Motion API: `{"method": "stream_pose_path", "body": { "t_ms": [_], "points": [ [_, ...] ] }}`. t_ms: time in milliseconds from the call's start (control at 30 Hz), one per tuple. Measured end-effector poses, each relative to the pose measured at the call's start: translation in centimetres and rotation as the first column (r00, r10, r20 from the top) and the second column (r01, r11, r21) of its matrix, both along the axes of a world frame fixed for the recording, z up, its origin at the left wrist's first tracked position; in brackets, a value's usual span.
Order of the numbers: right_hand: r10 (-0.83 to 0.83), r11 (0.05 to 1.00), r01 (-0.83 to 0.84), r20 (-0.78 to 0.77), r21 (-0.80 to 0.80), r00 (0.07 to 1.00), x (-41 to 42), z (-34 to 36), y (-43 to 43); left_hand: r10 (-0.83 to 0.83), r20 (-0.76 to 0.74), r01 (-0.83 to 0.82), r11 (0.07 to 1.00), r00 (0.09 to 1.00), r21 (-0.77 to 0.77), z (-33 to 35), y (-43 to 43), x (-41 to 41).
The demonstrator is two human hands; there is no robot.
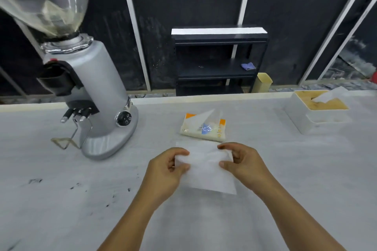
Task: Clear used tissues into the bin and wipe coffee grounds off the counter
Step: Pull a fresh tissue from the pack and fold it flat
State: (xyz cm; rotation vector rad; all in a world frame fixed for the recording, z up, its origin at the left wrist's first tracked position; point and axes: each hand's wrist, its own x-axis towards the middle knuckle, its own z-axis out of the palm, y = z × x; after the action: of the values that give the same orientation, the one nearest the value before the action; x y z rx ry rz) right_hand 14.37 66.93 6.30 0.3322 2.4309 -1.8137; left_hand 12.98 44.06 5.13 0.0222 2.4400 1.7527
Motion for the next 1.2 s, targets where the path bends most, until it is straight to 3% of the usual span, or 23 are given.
{"method": "stream_pose_path", "body": {
  "t_ms": [133,233,367,533,700,767,867,967,1033,1200],
  "points": [
    [0.026,0.996,-0.031,0.058,0.089,0.998,2.7,-1.2,-0.5,-0.01,0.01,0.011,0.995,1.0,-0.1,-1.3,-0.8,2.6],
    [-0.011,0.996,0.007,0.047,0.084,0.999,4.0,-1.9,-0.6,-0.007,0.007,0.007,0.996,1.0,-0.093,-1.5,-1.3,3.8],
    [-0.107,0.984,0.113,0.055,-0.137,0.993,5.5,-2.2,-0.7,0.006,0.011,-0.006,0.999,1.0,-0.041,-1.5,-2.0,4.8],
    [-0.116,0.901,0.154,0.117,-0.405,0.986,6.7,-2.6,-0.8,0.038,-0.004,-0.038,0.999,0.999,-0.019,-1.6,-2.2,5.6],
    [-0.148,0.828,0.207,0.154,-0.521,0.977,7.3,-3.3,-1.0,0.08,0.02,-0.081,0.996,0.997,0.033,-1.2,-2.1,6.1],
    [-0.11,0.878,0.158,0.132,-0.451,0.985,7.4,-3.5,-1.0,0.093,0.018,-0.093,0.995,0.996,0.026,-1.2,-2.1,6.1],
    [-0.05,0.997,0.056,0.088,-0.062,0.995,7.3,-3.4,-0.7,0.103,0.017,-0.103,0.995,0.995,0.013,-1.4,-2.0,6.0],
    [-0.005,0.975,0.004,0.008,0.223,1.0,6.9,-2.9,-0.6,0.103,-0.014,-0.103,0.994,0.995,-0.02,-1.7,-2.0,5.9],
    [0.048,0.971,-0.04,-0.029,0.234,0.998,6.9,-2.4,-0.2,0.088,-0.075,-0.092,0.995,0.993,-0.044,-1.8,-2.0,6.0],
    [0.096,0.995,-0.097,0.023,0.037,0.995,8.0,0.0,0.8,0.036,-0.12,-0.049,0.993,0.992,-0.107,-0.5,-2.1,7.1]
  ]
}}
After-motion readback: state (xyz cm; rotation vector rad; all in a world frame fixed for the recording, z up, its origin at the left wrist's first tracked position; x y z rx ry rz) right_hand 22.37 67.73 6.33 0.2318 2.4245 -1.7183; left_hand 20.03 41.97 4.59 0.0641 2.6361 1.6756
